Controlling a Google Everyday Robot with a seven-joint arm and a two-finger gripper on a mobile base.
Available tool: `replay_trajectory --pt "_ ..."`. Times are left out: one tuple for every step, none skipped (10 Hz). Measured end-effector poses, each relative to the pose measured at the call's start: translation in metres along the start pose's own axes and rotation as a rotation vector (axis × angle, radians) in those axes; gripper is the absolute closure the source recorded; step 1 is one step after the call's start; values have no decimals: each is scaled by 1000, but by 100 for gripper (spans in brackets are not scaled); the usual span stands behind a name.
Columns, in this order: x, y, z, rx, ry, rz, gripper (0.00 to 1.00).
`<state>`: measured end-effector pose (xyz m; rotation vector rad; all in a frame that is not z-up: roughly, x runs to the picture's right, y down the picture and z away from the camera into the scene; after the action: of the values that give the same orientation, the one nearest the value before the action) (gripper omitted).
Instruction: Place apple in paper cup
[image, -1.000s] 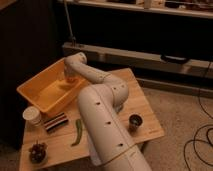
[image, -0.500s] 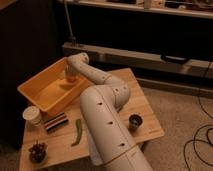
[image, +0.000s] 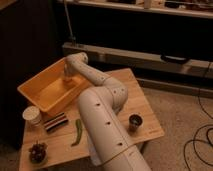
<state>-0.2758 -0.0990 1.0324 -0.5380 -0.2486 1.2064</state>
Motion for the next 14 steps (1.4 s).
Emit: replay_trajectory --pt "1 3 3 -3 12 -10 74" --pt "3 5 5 -6 26 -20 85" --pt "3 6 7 -7 35 -26 95" --pt "4 7 7 -9 38 -28 99" --pt "5 9 7 -15 41 -32 100" --pt "5 12 6 -26 38 -33 100" --pt "4 13 1 -34 29 -34 100" --pt "2 14 -8 -42 17 -35 100" --pt "-2 16 -26 -44 2 -40 100" --pt "-7 18 -43 -45 -9 -46 100" --pt "-12 20 -63 -46 -19 -55 100" --pt "-19 23 -94 -51 -28 -76 100" --pt "-21 27 -113 -60 -30 -92 100" --pt "-21 31 -130 -77 -30 -107 100"
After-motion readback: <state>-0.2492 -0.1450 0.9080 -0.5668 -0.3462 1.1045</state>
